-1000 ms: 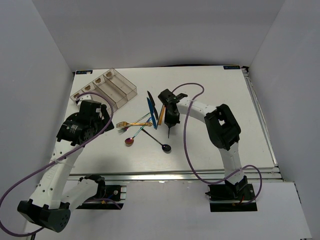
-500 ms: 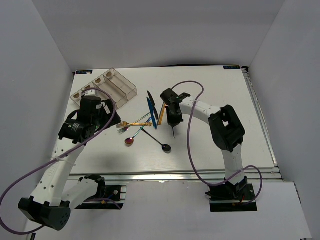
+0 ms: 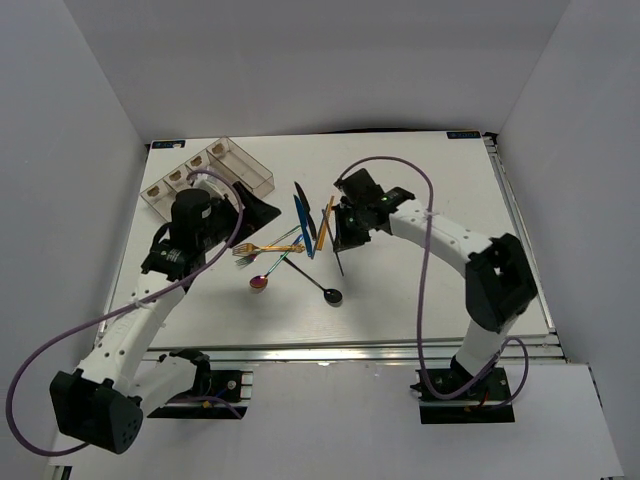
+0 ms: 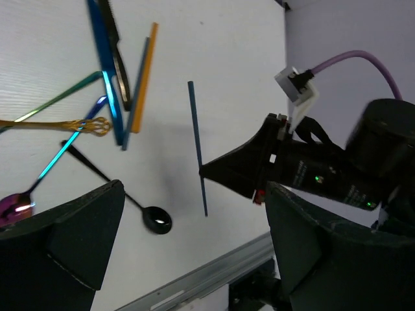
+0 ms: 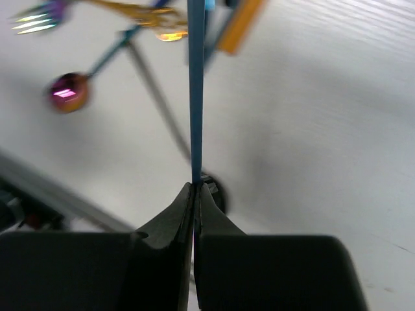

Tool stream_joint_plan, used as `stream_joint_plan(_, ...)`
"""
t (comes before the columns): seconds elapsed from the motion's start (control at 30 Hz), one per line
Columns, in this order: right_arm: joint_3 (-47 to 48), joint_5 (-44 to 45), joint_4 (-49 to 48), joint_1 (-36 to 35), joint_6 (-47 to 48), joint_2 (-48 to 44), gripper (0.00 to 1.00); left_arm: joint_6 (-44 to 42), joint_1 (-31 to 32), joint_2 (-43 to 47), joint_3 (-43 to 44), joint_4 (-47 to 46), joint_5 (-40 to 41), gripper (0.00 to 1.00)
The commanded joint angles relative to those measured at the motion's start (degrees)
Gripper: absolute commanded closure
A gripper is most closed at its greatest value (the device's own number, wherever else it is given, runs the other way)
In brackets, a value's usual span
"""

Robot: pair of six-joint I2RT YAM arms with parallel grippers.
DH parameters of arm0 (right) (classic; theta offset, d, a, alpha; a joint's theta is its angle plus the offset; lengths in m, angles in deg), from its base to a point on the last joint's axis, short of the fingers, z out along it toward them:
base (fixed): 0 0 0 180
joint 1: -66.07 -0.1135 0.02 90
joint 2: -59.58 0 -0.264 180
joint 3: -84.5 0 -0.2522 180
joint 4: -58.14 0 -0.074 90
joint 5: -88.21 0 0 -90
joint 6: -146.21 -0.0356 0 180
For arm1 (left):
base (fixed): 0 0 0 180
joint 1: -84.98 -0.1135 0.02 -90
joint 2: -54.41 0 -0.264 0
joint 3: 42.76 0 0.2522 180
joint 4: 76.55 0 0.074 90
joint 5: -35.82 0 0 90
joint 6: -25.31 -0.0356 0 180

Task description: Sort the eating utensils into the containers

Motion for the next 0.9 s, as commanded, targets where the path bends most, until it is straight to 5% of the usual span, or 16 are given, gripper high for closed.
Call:
stream_joint_plan(0.0,-1.1,-16.9,-8.14,-0.44,0.24,-8.16,1.0,7.06,0.21,-2.46,-3.31,-16.11,-8.68,0.02)
stream_joint_plan(0.23,-0.75,-26.23,-11.58,-1.4,-4.17,-11.34,1.0,9.09,0.39,-8.71,-3.58,-18.76,-9.13,0.02)
stream_joint_plan(0.53,4.25,-27.21,-9.91,-3.52,-4.26,-9.4,1.0,13.57,1.09,-10.47,-5.24,-27.38,-11.77,0.06)
stream_joint_plan(0.67,6.45,-28.0,-9.74,-3.69,-4.34,-8.61,1.0,13.22,1.44,-11.17,-5.86,-26.32,-11.85,0.21)
stream_joint_plan(0.73,7.16,-28.09,-9.65,-3.87,-4.34,-8.26,1.0,13.92,1.53,-11.0,-6.74,-27.37,-12.03,0.37)
stream_joint_plan(0.77,7.25,-28.18,-9.56,-3.87,-4.43,-7.91,1.0,14.18,1.7,-10.91,-6.83,-27.9,-12.2,0.59)
stream_joint_plan(0.87,7.77,-27.57,-9.39,-3.78,-4.34,-7.38,1.0,13.93,1.79,-11.26,-5.87,-27.82,-12.55,0.92)
